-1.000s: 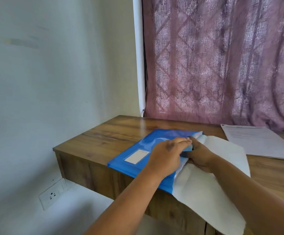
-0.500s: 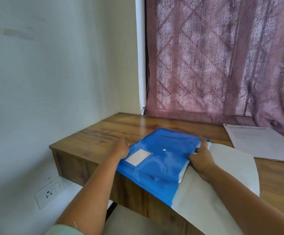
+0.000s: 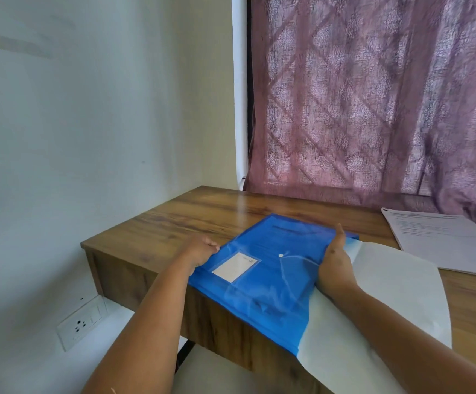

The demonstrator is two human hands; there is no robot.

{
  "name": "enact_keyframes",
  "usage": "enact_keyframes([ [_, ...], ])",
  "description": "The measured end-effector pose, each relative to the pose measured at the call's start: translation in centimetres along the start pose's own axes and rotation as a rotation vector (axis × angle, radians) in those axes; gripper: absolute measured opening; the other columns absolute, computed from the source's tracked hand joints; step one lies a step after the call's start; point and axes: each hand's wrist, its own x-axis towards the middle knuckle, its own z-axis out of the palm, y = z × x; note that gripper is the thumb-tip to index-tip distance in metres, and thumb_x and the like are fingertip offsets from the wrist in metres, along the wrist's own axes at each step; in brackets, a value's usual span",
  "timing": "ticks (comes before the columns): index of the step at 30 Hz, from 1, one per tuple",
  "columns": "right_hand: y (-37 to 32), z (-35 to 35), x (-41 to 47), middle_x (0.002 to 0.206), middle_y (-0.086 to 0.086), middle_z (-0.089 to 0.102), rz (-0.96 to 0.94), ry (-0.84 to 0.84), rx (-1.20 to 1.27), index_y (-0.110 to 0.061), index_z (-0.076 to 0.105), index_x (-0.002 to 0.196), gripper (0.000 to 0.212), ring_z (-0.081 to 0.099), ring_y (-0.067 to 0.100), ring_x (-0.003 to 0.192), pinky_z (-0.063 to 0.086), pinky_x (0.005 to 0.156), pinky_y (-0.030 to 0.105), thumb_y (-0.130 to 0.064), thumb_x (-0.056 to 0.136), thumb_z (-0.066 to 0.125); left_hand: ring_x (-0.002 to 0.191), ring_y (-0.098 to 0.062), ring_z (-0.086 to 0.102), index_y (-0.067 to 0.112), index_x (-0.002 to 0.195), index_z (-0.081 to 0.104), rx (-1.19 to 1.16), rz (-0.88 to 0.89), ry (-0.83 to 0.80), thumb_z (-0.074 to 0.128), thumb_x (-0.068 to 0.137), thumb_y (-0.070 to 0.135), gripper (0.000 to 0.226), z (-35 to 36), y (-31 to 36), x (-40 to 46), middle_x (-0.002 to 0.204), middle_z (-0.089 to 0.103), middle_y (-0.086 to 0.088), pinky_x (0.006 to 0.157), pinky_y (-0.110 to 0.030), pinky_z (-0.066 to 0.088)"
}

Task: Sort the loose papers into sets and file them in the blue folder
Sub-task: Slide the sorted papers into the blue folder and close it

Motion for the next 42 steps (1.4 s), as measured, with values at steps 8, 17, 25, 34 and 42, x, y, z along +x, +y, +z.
enact_keyframes([
  [8,1.6,0.1,1.9,0.13,0.022,0.052,0.124,0.05,-0.055,0.004,-0.014,0.149,0.094,0.051,0.039,0.118,0.038,0.098,0.034,0.001,0.086,0.056,0.097,-0.013,0.057,0.012,0.104,0.07,-0.138,-0.037,0.003,0.067,0.092,0.021,0.015,0.0,-0.9,0.3,0.11,0.066,-0.004,0.068,-0.019,0.042],
  [17,2.1,-1.5,2.7,0.088,0.021,0.064,0.417,0.047,0.722,0.004,0.057,0.097,0.029,0.065,0.033,0.076,0.059,0.066,0.039,0.003,0.075,0.077,0.106,-0.015,0.061,0.019,0.116,0.069,-0.08,-0.034,-0.277,0.052,0.1,0.016,0.024,-2.0,-0.9,0.0,0.114,0.068,0.001,0.087,-0.027,0.048],
  [25,1.4,-0.7,2.0,0.105,0.016,0.067,0.204,-0.042,0.325,-0.003,0.064,0.107,0.027,0.064,0.039,0.097,0.055,0.087,0.047,-0.001,0.08,0.065,0.104,-0.013,0.061,0.023,0.115,0.07,-0.031,0.026,-0.223,0.053,0.1,0.016,0.024,-1.8,-1.0,-0.5,0.114,0.067,0.003,0.08,-0.024,0.047],
  [34,0.1,-3.1,1.1,0.079,0.013,0.063,0.508,-0.17,0.743,-0.001,0.059,0.089,0.009,0.058,0.017,0.067,0.056,0.052,0.02,-0.007,0.091,0.064,0.1,-0.008,0.057,0.017,0.12,0.067,-0.003,0.118,-0.131,0.051,0.1,0.013,0.026,-1.1,-1.4,-1.0,0.117,0.064,0.002,0.077,-0.017,0.042],
  [42,-1.3,-2.6,-1.0,0.083,0.004,0.073,0.407,-0.547,0.437,-0.012,0.065,0.106,0.014,0.066,0.009,0.062,0.051,0.063,0.018,-0.018,0.097,0.056,0.097,-0.007,0.057,0.017,0.114,0.069,-0.047,0.114,-0.102,0.052,0.1,0.011,0.023,-0.9,-1.3,-1.3,0.11,0.065,0.005,0.074,-0.016,0.043],
])
